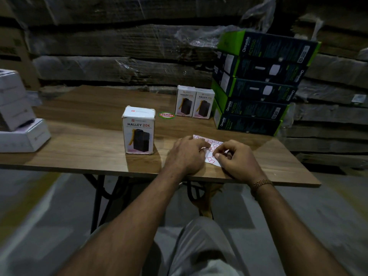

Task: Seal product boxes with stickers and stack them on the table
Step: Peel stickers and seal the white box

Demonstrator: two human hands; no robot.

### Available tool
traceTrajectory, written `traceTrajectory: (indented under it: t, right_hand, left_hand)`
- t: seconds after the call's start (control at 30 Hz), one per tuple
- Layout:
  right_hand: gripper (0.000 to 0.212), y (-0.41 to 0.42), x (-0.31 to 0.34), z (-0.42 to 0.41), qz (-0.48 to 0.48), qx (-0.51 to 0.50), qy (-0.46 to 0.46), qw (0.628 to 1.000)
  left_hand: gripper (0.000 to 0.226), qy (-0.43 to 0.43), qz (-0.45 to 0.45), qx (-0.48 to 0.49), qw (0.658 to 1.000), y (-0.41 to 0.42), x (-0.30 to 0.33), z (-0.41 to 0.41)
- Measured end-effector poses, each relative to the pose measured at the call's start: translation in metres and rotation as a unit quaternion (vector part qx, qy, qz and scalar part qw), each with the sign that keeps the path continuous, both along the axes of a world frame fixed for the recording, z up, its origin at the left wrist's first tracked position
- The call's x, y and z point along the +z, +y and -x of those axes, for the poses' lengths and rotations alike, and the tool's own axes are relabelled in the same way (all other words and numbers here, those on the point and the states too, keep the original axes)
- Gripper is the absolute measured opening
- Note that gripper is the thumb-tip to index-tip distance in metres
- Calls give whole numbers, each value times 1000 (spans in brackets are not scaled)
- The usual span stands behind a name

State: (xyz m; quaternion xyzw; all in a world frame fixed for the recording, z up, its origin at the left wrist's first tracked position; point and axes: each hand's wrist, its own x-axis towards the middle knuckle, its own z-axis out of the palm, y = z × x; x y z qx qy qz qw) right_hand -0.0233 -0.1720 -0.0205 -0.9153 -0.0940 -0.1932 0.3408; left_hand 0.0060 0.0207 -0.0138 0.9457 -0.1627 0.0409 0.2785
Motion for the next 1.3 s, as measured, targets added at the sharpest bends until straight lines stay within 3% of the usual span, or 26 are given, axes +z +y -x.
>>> traceTrajectory:
  t: [0.23, 0.8, 1.3]
  right_hand:
    - [8, -4, -7, -9, 0, -1, 15, 1000]
    - [12, -7, -5, -9, -2, 18, 36, 999]
    - [11, -16, -8, -14, -70, 41, 62, 995]
  left_hand:
    - [39, -34, -3, -6, 999, 0, -2, -1]
    - [43, -26, -70, -40, 996, -1, 4, -5]
    - [43, -49, -80, -44, 995, -1, -2, -11]
